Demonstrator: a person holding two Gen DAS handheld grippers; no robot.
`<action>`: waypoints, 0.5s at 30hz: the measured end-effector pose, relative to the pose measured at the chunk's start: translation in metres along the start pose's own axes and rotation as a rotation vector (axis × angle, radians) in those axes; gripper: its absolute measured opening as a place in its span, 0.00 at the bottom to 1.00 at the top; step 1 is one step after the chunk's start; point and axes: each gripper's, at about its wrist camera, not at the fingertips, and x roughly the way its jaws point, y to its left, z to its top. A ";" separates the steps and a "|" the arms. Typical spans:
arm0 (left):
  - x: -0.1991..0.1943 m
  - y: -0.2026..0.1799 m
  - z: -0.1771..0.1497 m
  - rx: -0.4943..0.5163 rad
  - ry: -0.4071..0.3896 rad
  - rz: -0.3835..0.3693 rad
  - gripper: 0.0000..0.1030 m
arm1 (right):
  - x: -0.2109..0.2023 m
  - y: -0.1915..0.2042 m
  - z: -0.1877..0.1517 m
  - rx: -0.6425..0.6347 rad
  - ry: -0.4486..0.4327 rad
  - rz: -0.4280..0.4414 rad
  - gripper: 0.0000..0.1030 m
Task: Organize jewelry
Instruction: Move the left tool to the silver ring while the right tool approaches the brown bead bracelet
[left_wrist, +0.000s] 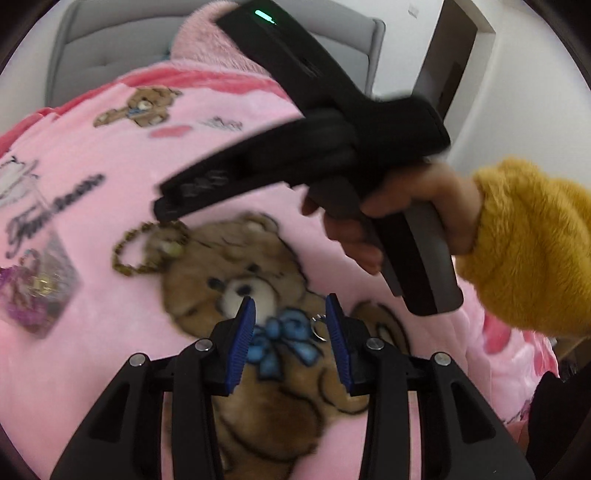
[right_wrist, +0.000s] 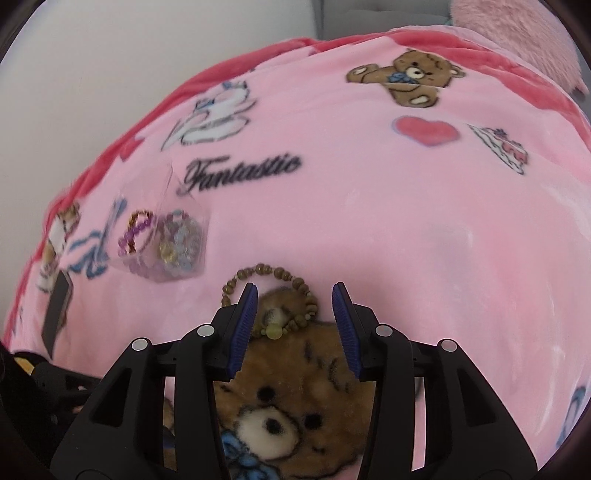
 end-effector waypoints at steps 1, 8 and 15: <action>0.003 -0.002 -0.001 0.002 0.010 -0.008 0.38 | 0.003 0.001 -0.001 -0.009 0.010 -0.002 0.39; 0.022 -0.021 -0.014 0.075 0.084 -0.048 0.38 | 0.018 -0.003 -0.009 -0.029 0.054 -0.023 0.39; 0.033 -0.026 -0.013 0.083 0.104 -0.025 0.38 | 0.025 0.002 -0.005 -0.061 0.065 -0.033 0.37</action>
